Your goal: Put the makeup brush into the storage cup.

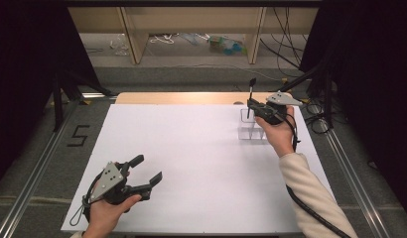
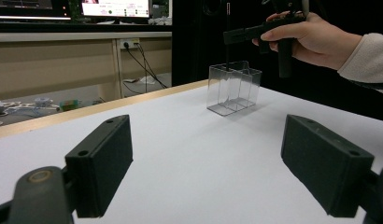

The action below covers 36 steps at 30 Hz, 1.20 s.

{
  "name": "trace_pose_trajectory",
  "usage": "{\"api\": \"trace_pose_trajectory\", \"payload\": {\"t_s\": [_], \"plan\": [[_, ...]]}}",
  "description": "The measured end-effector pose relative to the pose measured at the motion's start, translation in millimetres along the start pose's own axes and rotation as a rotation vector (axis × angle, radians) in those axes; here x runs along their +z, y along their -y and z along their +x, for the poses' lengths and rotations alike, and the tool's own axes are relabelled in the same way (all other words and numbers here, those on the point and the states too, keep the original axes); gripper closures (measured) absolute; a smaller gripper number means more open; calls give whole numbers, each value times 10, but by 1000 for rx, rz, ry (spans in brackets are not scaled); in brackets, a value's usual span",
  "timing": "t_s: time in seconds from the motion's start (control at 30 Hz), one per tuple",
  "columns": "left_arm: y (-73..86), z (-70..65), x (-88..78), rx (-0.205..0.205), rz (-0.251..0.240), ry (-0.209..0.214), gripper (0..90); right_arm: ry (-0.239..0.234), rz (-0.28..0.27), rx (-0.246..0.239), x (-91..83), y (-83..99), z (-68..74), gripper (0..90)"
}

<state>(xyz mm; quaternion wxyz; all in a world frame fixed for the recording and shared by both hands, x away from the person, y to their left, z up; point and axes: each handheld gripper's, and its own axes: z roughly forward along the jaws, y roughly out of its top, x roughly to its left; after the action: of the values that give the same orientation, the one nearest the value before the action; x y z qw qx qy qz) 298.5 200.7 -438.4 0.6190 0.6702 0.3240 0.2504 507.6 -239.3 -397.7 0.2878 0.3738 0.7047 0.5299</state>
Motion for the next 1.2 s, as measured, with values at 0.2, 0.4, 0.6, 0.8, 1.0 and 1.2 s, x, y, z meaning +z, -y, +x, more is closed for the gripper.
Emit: {"api": "trace_pose_trajectory", "payload": {"t_s": [0.2,0.4,0.6,0.8,1.0,1.2], "plan": [[1,-1,1,-3,0,0,164,11,-15,-12,21,18,-2,858],[1,-2,2,-2,0,0,164,9,-10,-11,22,23,-4,858],[2,-2,3,-6,0,1,164,-2,22,7,18,30,8,858],[2,-1,2,-6,-1,1,164,10,6,-11,29,38,-5,858],[3,-3,3,-7,-1,1,164,10,14,-1,41,53,5,857],[3,-3,4,-8,-1,1,164,10,9,-11,57,66,4,857]]}}
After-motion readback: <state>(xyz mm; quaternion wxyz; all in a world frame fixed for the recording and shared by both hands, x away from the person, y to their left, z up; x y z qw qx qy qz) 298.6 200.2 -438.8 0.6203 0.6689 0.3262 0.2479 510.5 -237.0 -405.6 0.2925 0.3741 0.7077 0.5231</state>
